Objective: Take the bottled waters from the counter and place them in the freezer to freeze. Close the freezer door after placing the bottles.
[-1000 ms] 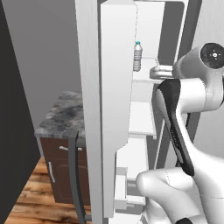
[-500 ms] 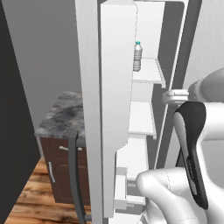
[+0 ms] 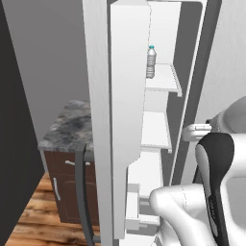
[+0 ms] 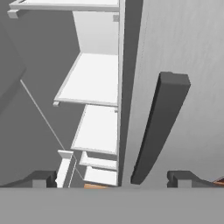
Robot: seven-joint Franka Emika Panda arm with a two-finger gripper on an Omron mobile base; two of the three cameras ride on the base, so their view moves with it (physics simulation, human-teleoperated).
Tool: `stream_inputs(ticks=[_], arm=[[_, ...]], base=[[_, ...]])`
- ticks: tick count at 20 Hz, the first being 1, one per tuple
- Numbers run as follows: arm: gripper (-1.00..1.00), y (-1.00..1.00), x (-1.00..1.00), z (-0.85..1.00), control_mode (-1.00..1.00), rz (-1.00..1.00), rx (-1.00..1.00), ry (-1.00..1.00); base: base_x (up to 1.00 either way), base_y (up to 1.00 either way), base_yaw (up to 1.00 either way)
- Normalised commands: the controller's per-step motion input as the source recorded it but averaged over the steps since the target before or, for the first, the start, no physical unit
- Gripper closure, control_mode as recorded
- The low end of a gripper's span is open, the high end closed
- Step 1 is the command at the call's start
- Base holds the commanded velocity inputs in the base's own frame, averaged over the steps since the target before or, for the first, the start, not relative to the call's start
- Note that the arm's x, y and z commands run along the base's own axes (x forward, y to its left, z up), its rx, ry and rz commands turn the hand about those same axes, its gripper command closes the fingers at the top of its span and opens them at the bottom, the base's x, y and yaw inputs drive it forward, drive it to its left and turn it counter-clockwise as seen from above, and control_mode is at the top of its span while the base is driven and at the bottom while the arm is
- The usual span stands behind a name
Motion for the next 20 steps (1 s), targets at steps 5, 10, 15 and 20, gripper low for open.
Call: stream_inputs(ticks=[5,10,15,20], arm=[[-1.0,0.0,-0.01,-0.01,-1.0,0.0,0.0,0.01],[-1.0,0.0,-0.02,0.0,-1.0,0.0,0.0,0.0],[-1.0,-0.02,-0.16,0.0,1.0,-0.01,0.0,0.0],[-1.0,0.0,0.0,0.0,1.0,0.0,0.0,0.0]], base=[[0.0,0.0,0.0],[0.0,0.0,0.0],[-0.38,-0.04,-0.04],[-0.63,-0.13,-0.14]])
